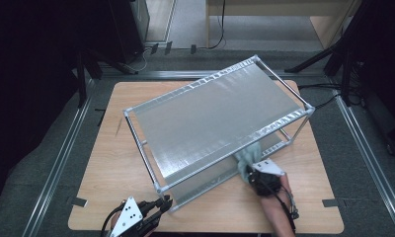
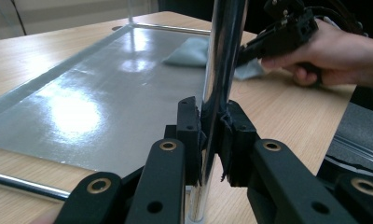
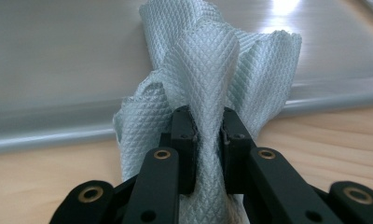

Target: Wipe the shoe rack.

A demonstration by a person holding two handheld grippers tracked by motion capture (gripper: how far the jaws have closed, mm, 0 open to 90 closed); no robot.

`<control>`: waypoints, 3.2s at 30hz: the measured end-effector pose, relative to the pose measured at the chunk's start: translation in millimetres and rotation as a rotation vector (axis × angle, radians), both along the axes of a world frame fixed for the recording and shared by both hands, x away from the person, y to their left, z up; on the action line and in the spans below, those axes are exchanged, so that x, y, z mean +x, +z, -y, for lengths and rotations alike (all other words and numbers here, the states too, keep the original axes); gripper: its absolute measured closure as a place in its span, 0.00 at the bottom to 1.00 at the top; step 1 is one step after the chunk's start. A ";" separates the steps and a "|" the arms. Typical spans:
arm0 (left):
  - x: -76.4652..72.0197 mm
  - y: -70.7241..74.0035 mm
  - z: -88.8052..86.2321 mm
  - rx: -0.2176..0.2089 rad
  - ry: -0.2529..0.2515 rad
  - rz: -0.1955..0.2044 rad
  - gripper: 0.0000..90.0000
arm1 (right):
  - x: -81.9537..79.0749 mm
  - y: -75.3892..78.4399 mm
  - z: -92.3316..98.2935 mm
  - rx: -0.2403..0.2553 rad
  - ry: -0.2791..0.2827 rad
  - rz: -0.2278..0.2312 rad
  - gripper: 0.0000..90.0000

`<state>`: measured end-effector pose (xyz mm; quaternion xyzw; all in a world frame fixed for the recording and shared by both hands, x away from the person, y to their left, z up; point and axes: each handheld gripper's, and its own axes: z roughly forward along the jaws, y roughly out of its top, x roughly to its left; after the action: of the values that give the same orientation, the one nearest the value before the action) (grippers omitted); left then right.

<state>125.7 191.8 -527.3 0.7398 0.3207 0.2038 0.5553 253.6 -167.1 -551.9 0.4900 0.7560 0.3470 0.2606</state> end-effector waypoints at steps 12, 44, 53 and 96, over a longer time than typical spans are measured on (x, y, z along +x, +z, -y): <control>-0.3 -0.9 13.1 0.002 -0.027 0.006 0.90 | -56.9 -1.7 -97.7 -0.002 0.340 -0.018 0.88; 10.7 -3.2 37.5 0.002 -0.029 0.001 0.89 | -13.0 25.0 84.3 -0.001 -0.133 0.017 0.86; 30.5 -3.6 56.7 -0.007 -0.040 0.006 0.89 | -36.1 45.8 72.6 0.117 -0.079 0.149 0.21; 62.7 -6.4 -49.9 -0.032 0.512 -0.100 0.27 | -101.0 31.0 -96.8 0.230 0.320 0.227 0.91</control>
<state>188.4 241.7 -533.7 0.6348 0.5279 0.2958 0.4805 152.5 -70.3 -520.9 0.3483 0.7454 0.5207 0.2280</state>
